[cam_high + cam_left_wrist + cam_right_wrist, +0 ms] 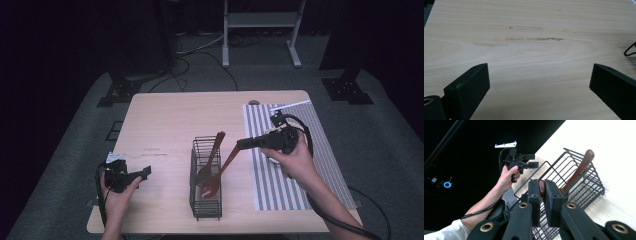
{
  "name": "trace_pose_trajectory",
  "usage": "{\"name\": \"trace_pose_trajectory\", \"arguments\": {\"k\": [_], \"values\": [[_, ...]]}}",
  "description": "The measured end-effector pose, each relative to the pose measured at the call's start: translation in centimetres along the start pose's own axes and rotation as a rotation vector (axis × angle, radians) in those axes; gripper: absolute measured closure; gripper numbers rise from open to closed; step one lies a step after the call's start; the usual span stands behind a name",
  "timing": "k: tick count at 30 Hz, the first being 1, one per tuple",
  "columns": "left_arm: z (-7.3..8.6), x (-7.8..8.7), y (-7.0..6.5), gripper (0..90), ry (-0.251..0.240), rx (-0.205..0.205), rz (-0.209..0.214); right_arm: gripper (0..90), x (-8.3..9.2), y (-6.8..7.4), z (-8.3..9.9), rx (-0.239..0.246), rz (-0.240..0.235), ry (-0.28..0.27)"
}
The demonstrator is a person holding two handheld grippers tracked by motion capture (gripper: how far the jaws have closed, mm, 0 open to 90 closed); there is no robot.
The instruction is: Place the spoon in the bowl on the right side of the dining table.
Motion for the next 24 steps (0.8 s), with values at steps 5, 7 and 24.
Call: {"name": "trace_pose_trajectory", "arguments": {"k": [5,7,24], "values": [[0.0,0.0,0.0,1.8,0.001,0.001,0.001,83.4,0.8,-0.4,-0.2,-0.019,-0.008,-0.017],[0.0,0.0,0.0,1.8,-0.001,0.001,0.002,83.4,1.3,-0.6,-0.4,-0.034,-0.013,-0.028],[0.1,-0.1,0.0,1.8,0.003,0.001,0.001,83.4,3.3,-2.3,-0.8,-0.094,-0.029,-0.082]]}}
Point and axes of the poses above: each handheld gripper's, and its own axes: x roughly backward along the jaws, z roughly out of its underside, y roughly to its left, the point moved 8 cm from there along -x, roughly forward along the jaws, and after that the axes turned 10 degrees about z, right-handed, at the moved point
